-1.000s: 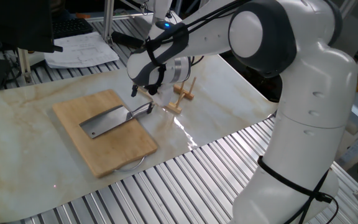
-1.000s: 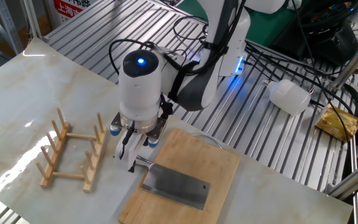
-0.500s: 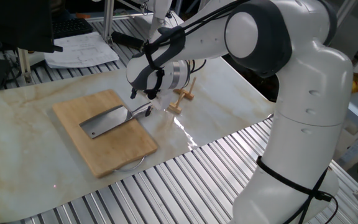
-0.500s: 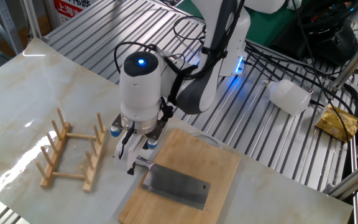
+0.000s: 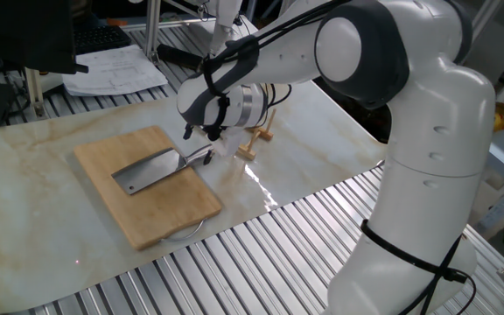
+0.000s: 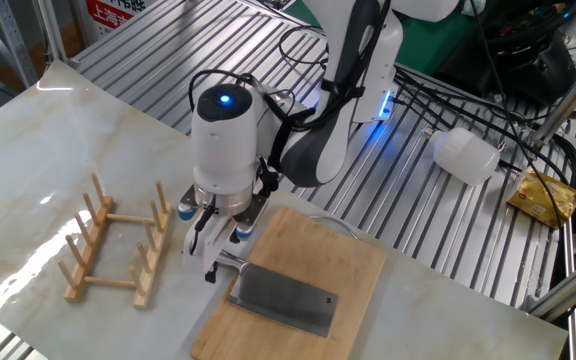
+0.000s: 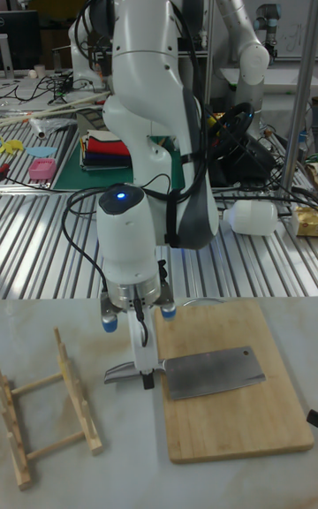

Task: Put the knife on the knife rack

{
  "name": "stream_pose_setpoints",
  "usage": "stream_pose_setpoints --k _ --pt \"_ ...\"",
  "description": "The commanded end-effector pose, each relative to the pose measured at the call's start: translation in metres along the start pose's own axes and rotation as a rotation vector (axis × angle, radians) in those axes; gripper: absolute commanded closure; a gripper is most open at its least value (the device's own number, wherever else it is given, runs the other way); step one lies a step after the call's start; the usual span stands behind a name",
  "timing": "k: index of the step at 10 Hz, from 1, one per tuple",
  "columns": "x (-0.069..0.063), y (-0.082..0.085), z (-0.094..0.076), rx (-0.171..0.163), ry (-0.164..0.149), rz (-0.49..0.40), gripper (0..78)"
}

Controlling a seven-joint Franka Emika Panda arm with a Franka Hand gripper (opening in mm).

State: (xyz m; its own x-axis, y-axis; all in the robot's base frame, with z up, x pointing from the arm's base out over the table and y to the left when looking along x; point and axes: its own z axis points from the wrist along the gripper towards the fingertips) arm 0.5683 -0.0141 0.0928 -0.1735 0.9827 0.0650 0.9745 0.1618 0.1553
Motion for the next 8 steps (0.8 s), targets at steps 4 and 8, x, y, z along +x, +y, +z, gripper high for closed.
stream_pose_setpoints --k 4,8 --pt "-0.0009 -0.0002 0.0048 -0.014 0.012 0.002 0.1" --pt "-0.0012 -0.0006 0.0072 -0.014 0.011 0.010 0.1"
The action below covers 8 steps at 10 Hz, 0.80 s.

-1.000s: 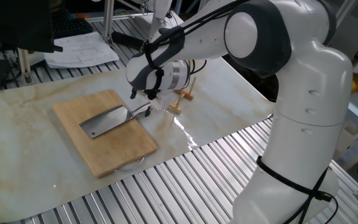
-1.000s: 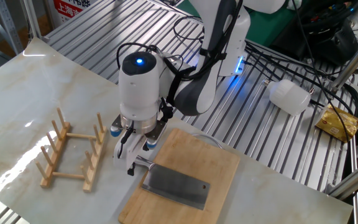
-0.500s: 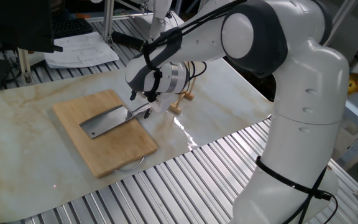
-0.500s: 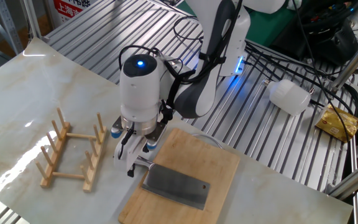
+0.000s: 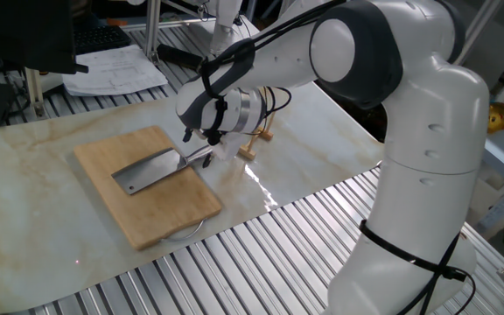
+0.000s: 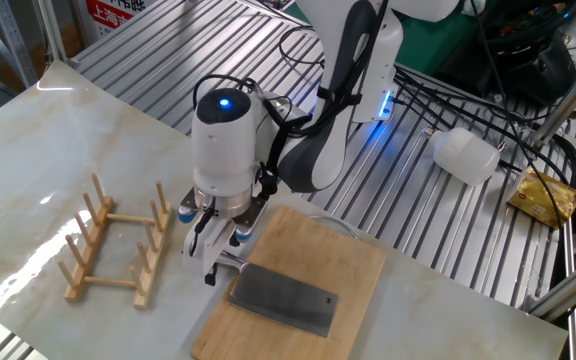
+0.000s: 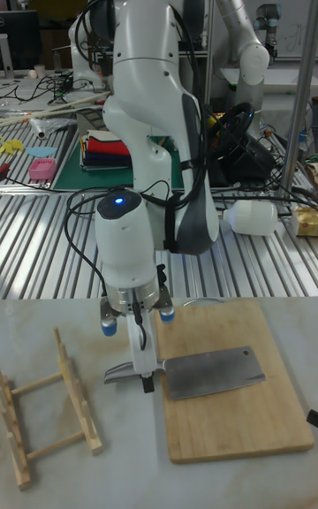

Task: Put the knife on the knife rack

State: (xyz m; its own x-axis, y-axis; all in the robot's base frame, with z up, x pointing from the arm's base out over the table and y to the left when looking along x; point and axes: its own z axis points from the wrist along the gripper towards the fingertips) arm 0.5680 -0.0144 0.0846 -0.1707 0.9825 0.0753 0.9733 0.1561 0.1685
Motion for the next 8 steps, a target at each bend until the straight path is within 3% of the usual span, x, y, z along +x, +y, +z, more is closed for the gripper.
stream_pose_setpoints --k 1,5,7,8 --pt "-0.0004 0.0010 -0.0008 0.000 0.003 0.004 0.1" --pt "-0.0004 0.0010 -0.0008 0.007 -0.019 -0.007 0.1" --pt "-0.0004 0.0010 -0.0008 0.032 -0.052 -0.032 0.1" --pt "-0.0004 0.0010 -0.0008 0.040 -0.032 -0.048 0.1"
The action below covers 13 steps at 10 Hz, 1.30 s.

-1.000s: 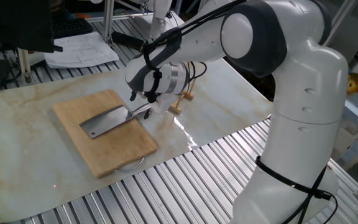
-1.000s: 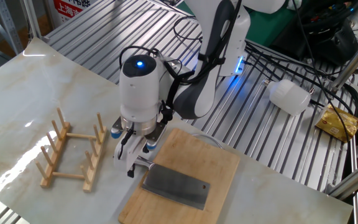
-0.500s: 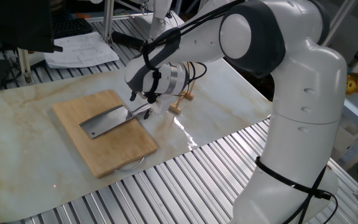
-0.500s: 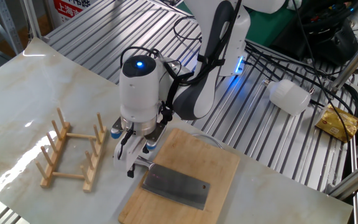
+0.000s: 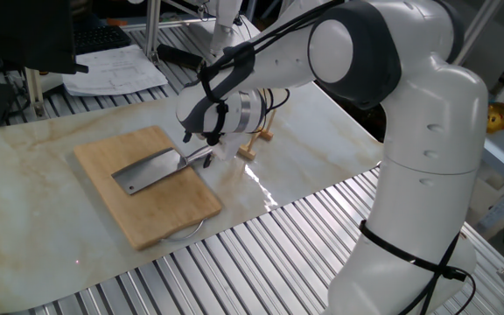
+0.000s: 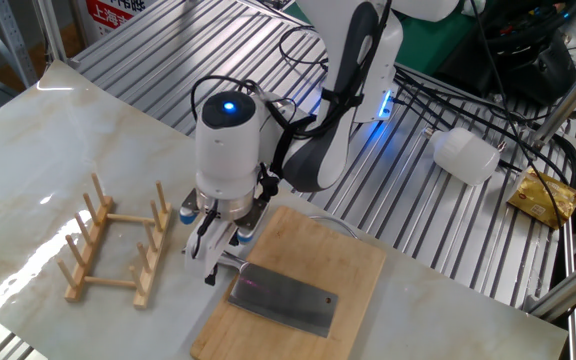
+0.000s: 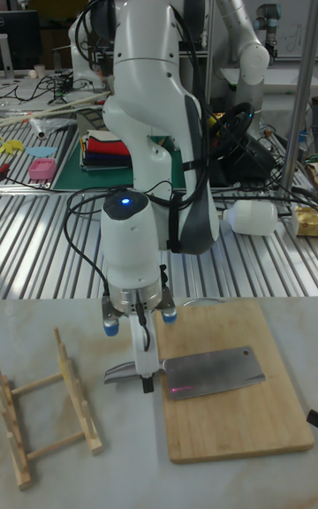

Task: Put the knife on the knife rack

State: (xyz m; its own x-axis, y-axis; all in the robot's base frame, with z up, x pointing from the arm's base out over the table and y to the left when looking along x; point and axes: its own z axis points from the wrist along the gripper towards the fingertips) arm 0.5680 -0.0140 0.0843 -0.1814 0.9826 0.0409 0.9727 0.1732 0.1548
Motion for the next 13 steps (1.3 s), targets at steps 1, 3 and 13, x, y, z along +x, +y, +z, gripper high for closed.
stream_pose_setpoints --k 1,3,13 --pt "-0.001 0.001 -0.001 0.035 0.009 -0.035 0.1" --pt "-0.001 0.001 -0.001 0.062 0.032 -0.022 0.1" --pt "0.007 0.002 0.017 0.047 0.048 -0.006 0.1"
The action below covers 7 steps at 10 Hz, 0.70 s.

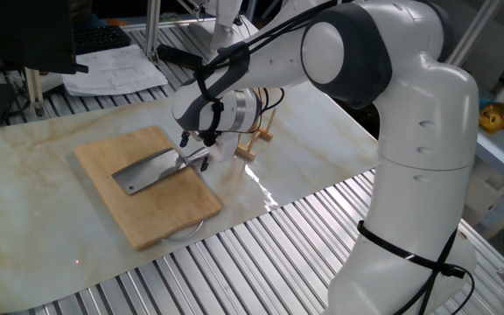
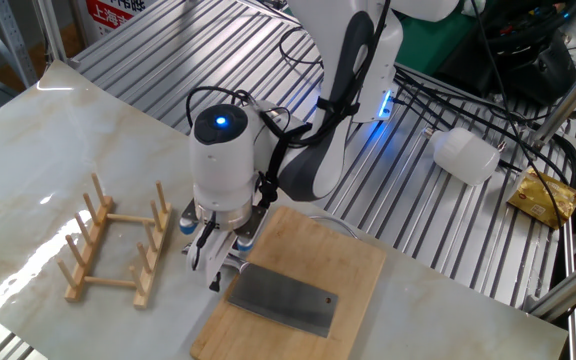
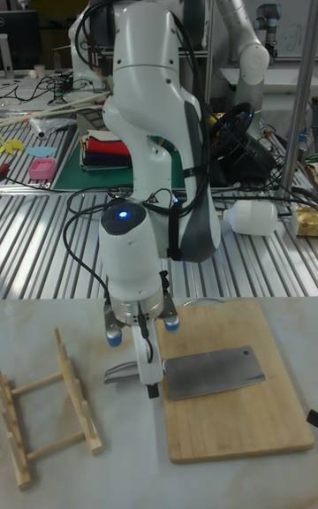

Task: Put the knife on the knife rack

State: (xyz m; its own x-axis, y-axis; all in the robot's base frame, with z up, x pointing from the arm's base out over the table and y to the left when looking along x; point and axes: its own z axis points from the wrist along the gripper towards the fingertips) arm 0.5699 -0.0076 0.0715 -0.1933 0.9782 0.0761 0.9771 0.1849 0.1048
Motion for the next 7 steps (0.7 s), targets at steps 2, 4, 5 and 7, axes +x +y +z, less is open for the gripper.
stream_pose_setpoints --k 2,4,5,7 --pt "0.0018 0.0022 0.0073 0.000 0.001 -0.007 0.1" --pt "0.0018 0.0020 0.0076 -0.003 0.007 -0.016 0.1" --pt "0.0018 0.0019 0.0076 -0.007 0.005 -0.012 76.3" --pt "0.0018 0.0019 0.0076 -0.007 0.005 -0.012 76.3"
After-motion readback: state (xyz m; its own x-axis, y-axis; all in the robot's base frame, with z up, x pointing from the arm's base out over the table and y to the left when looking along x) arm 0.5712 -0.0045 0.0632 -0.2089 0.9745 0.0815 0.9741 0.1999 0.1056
